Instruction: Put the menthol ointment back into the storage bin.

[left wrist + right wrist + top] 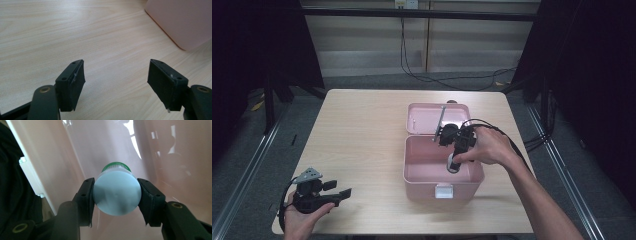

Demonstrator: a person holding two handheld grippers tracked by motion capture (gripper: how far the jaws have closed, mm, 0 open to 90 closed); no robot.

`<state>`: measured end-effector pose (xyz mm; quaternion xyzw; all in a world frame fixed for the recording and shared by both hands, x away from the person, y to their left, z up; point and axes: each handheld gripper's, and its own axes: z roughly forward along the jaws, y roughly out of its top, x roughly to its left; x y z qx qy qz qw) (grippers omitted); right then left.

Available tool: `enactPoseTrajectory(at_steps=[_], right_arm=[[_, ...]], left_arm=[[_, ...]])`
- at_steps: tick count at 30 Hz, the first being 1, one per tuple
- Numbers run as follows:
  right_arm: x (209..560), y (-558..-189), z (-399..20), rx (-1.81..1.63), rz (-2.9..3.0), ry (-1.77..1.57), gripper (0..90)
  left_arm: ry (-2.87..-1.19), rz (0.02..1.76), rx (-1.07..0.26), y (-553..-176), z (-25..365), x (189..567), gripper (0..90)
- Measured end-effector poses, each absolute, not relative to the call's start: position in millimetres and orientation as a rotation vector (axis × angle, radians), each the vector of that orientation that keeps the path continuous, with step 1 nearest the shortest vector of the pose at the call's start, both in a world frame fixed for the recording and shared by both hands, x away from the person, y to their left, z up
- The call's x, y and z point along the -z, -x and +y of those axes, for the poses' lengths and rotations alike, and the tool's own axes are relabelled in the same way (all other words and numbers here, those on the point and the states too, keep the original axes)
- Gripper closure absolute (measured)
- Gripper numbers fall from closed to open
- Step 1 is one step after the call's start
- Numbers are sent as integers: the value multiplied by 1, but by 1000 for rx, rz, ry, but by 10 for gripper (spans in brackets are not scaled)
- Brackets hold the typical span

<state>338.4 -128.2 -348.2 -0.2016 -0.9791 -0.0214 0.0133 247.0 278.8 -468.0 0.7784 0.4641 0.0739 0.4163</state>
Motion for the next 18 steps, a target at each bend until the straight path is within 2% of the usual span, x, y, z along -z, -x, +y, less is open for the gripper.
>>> enactPoseTrajectory(at_steps=[18], right_arm=[[372,-323,-120,6,-3076,446,512]], left_arm=[[-1957,1163,-190,-246,279,468,300]])
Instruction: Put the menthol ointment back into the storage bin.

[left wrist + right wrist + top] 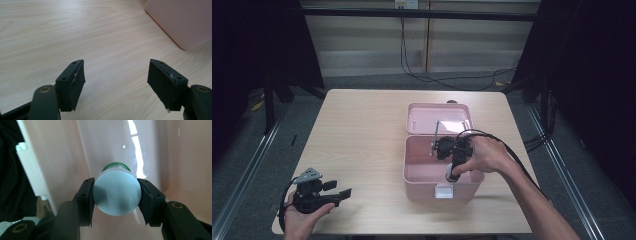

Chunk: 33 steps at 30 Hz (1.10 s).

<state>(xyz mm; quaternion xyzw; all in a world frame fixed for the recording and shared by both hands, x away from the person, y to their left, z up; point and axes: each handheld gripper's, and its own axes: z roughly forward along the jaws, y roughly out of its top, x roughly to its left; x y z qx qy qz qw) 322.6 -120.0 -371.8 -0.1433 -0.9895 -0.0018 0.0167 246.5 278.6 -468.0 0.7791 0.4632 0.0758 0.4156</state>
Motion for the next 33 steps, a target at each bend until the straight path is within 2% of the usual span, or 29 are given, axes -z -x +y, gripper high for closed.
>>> enactPoseTrajectory(at_steps=[33], right_arm=[[401,-323,-122,-1,-3045,388,512]], left_arm=[[-1950,1167,-200,-246,280,467,303]])
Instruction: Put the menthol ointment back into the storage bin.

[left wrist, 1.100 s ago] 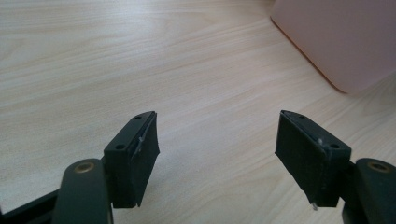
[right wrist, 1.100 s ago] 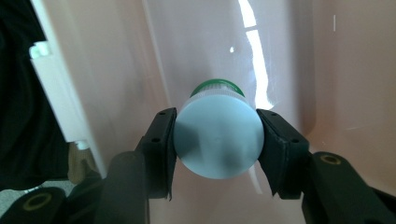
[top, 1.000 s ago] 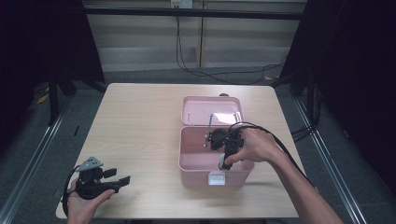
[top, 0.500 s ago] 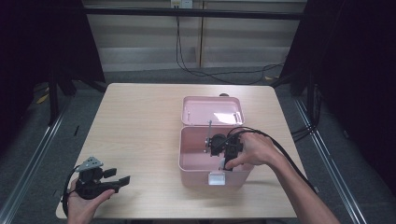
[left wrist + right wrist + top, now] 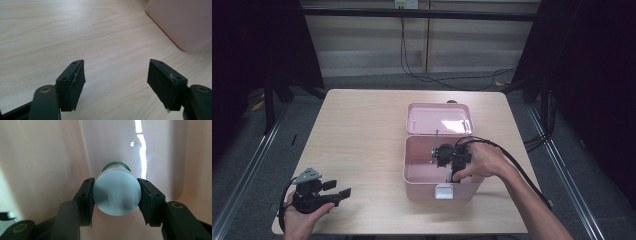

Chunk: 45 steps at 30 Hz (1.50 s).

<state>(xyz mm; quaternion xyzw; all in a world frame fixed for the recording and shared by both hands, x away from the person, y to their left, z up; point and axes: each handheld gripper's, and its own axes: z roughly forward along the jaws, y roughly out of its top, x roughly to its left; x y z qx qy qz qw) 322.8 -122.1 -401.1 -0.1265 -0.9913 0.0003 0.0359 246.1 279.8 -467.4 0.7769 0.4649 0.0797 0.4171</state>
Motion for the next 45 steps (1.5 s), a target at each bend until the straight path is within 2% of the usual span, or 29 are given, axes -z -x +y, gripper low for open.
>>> enactPoseTrajectory(at_steps=[29,45], right_arm=[[431,-326,-121,-107,-3034,267,511],[431,-326,-121,-125,-3018,283,507]], left_arm=[[-1948,1168,-199,-246,280,468,303],[-1950,1168,-198,-246,280,468,303]])
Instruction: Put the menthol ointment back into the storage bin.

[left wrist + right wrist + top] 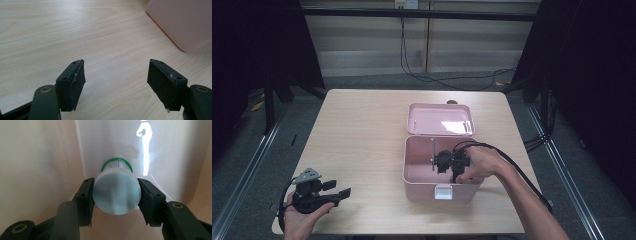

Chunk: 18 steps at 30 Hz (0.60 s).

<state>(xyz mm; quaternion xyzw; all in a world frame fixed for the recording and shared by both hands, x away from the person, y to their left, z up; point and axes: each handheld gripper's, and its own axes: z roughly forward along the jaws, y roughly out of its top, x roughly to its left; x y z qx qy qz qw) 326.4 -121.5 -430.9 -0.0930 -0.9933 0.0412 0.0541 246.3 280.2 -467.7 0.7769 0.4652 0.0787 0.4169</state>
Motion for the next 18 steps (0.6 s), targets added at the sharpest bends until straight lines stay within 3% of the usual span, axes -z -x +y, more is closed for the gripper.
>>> enactPoseTrajectory(at_steps=[7,18], right_arm=[[431,-326,-122,-128,-3002,305,489],[415,-329,-135,-78,-3006,374,383]], left_arm=[[-1950,1167,-195,-246,280,468,303],[-1950,1172,-195,-248,279,468,303]])
